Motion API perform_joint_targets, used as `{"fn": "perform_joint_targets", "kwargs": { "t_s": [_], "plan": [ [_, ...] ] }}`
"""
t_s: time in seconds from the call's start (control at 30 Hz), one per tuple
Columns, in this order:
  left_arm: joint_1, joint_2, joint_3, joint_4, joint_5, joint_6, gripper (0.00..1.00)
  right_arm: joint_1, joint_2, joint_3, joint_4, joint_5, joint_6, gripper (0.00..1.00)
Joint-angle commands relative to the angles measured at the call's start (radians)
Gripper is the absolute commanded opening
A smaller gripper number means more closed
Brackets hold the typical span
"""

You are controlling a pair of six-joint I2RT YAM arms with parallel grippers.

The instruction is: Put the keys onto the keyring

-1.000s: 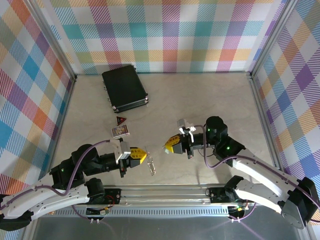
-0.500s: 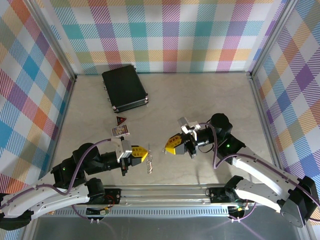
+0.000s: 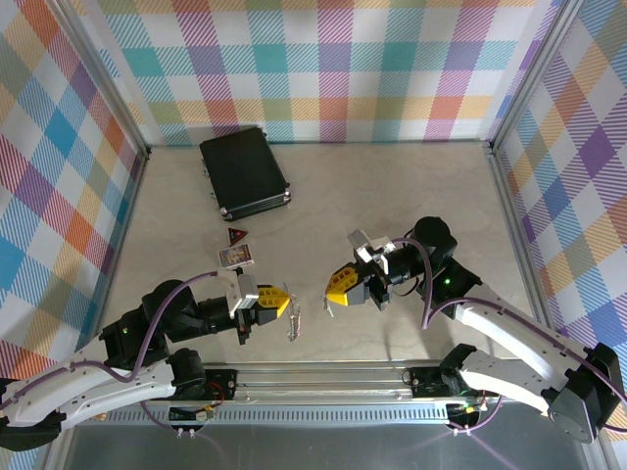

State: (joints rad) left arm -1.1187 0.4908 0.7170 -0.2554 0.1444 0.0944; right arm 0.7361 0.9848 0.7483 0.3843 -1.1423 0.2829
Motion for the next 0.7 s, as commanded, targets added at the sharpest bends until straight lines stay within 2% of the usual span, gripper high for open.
{"fn": "perform_joint_targets", "kwargs": {
  "t_s": [0.0,0.27,0.47,0.67],
  "plan": [
    [-0.007,0.008,0.038,0.068,0.027,0.006,0.0,0.0,0.002,0.035,-0.005,-0.023,-0.035,0.0],
    [-0.006,0.022,0.015,0.156,0.041,0.006,0.0,0.006,-0.027,-0.032,0.123,0.115,0.033,0.0],
    [-0.006,0.056,0.007,0.208,0.051,0.004,0.0,0.036,-0.079,-0.075,0.108,0.235,0.012,0.0],
    [-0.007,0.064,-0.001,0.25,0.067,-0.009,0.0,0.058,-0.14,-0.091,0.016,0.328,-0.038,0.0]
  ]
}}
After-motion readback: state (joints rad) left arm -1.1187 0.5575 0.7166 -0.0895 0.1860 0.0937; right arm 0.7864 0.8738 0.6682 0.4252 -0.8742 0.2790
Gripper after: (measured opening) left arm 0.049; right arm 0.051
